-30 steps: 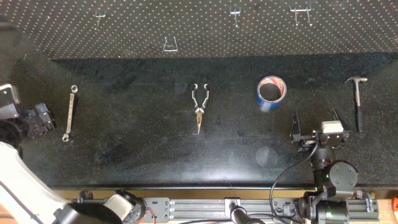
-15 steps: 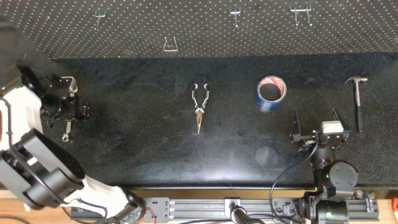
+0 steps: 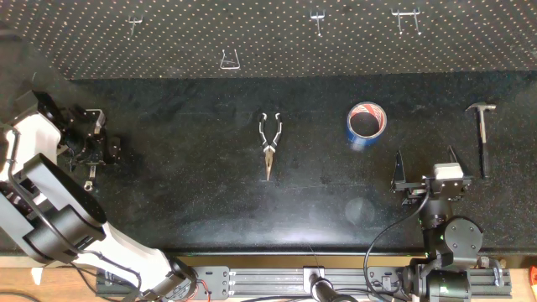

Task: Place Tools Onto Pegboard

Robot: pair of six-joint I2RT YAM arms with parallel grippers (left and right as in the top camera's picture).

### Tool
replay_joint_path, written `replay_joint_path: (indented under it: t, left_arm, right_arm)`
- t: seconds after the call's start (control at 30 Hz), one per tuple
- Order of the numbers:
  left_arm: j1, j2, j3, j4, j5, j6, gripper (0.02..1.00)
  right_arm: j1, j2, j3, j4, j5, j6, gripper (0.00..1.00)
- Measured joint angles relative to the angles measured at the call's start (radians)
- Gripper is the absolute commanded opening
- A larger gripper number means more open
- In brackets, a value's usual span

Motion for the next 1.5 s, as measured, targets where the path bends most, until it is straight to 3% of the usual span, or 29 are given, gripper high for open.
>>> replay_joint_path:
  t: [0.07,0.1,0.13,0.2,0.23,0.37,0.7,0.9,1.03,1.13,1.23,1.5]
  left_arm:
    - [0.001,0.0,0.0,0.0,0.014,-0.005,0.989]
    - [0.004,0.001,0.0,0.0,0.025,-0.008,0.838]
    - [0.006,0.001,0.0,0.0,0.029,-0.011,0.759]
    - [0.016,0.002,0.0,0.0,0.039,-0.015,0.336]
    - [0.027,0.002,0.0,0.001,0.045,-0.016,0.213]
    - [0.046,0.003,0.0,0.003,0.055,-0.018,0.04]
    - [0.048,-0.02,0.0,-0.004,0.104,-0.045,0.029]
    - [0.01,-0.293,-0.002,-0.035,0.126,-0.113,0.029]
    - [-0.086,-0.56,-0.142,0.079,0.134,-0.152,0.027]
    - [-0.196,-0.728,-0.34,0.286,0.128,-0.227,0.027]
    - [-0.386,-0.797,-0.444,0.391,0.124,-0.333,0.029]
    - [-0.421,-0.814,-0.444,0.554,0.125,-0.416,0.029]
  right_arm:
    - [0.0,0.0,0.0,0.0,0.0,0.0,0.976]
    - [0.0,0.0,0.0,0.0,0.0,0.0,0.974]
    - [0.0,0.0,0.0,0.0,0.0,0.0,0.976]
    - [0.0,0.0,0.0,0.0,0.0,0.0,0.976]
    - [0.0,0.0,0.0,0.0,0.0,0.0,0.976]
    - [0.0,0.0,0.0,0.0,0.0,0.0,0.976]
    - [0.0,0.0,0.0,0.0,0.0,0.0,0.976]
    - [0.0,0.0,0.0,0.0,0.0,0.0,0.974]
    - [0.0,0.0,0.0,0.0,0.0,0.0,0.976]
    - [0.0,0.0,0.0,0.0,0.0,0.0,0.976]
    - [0.0,0.0,0.0,0.0,0.0,0.0,0.976]
    - [0.0,0.0,0.0,0.0,0.0,0.0,0.976]
